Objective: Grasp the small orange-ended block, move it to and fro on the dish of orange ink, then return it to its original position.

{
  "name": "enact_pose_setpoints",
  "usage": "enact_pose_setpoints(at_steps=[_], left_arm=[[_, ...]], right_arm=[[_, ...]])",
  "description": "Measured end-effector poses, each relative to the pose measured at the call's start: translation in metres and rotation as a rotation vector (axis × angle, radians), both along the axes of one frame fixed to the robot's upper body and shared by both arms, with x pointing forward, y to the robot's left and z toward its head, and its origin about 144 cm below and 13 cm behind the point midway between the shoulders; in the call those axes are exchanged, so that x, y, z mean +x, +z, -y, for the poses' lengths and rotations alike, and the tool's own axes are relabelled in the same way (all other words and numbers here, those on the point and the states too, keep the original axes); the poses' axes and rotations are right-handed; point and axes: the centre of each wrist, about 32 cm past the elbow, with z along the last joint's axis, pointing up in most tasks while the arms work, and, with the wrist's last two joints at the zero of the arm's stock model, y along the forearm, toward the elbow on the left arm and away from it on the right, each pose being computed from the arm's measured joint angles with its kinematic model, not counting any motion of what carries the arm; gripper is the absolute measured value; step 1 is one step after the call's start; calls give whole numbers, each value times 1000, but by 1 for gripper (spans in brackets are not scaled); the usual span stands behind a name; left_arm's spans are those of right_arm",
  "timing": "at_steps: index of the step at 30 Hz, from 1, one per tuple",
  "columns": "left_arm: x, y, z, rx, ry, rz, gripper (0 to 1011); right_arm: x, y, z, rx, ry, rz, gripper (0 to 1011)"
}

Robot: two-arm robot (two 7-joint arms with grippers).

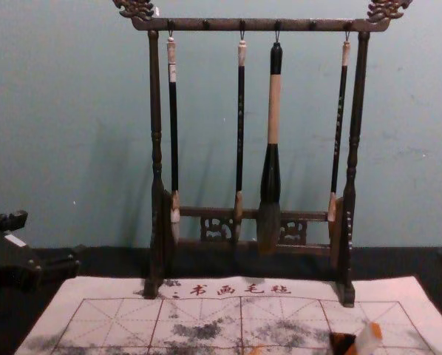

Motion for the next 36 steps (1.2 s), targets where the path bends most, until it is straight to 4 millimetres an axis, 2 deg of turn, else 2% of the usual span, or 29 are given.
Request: enact_pose_setpoints(at_steps=[36], left_arm=[[0,0,0,0,0,0,1001]], right_arm=[[0,0,0,0,0,0,1002]])
